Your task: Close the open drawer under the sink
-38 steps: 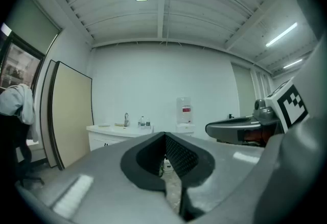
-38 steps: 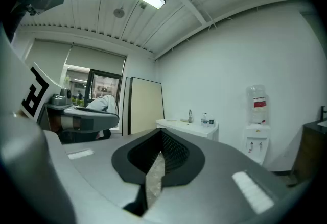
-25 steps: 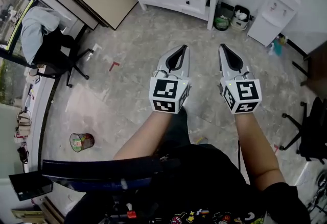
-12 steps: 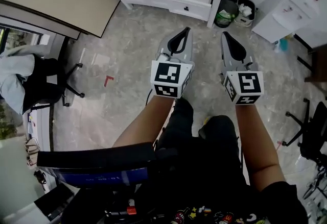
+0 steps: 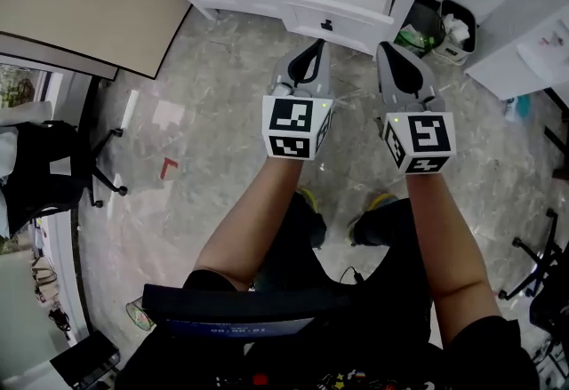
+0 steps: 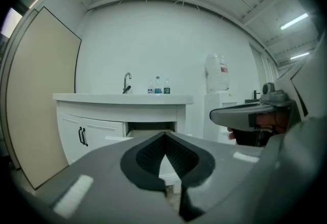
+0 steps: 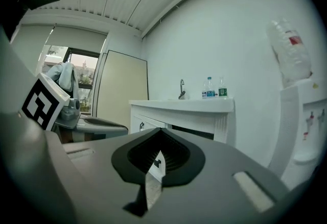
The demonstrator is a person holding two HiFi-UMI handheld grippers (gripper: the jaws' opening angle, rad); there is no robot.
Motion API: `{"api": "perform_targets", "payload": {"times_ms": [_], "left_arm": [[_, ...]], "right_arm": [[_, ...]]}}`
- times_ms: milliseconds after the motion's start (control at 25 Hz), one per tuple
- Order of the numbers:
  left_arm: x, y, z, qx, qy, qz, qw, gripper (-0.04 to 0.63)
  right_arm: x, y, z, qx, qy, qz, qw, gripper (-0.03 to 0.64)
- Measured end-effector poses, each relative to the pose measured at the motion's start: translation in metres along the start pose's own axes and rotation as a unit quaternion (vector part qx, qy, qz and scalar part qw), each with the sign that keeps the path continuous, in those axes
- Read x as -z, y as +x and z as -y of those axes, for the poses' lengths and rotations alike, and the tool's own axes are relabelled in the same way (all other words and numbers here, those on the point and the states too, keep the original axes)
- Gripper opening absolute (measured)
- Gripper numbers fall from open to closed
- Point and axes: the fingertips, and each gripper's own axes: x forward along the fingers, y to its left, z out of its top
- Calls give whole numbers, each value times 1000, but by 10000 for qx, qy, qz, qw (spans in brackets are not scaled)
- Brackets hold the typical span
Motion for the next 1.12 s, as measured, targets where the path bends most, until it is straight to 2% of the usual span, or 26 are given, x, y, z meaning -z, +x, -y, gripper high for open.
{"api": "perform_targets", "payload": {"times_ms": [200, 240, 280, 480, 680, 880, 1120], "left_arm": [[88, 67, -37, -62, 124, 56, 9999, 0], [102, 78, -42, -39, 111, 70, 9999, 22], [113, 88, -45, -13, 117, 103, 9999, 57], [144, 124, -53, -121, 151, 176, 9997, 94], [159, 140, -58, -269, 102, 157, 9995, 94], [158, 143, -61, -425, 255, 254, 9984, 101], [155, 157, -62, -374, 140, 194, 9990, 101]], "right_arm": [[83, 57, 4, 8, -60, 228, 9997, 23], [96, 64, 4, 4, -80, 298, 9995, 23], [107, 70, 4, 2, -99, 368, 9993, 23], [144, 86, 11, 52, -105, 610, 9981, 23], [158, 90, 20, 166, -91, 678, 9975, 23], [160, 93, 27, 222, -129, 630, 9977, 23], [157, 102, 31, 195, -207, 636, 9976, 23]]}}
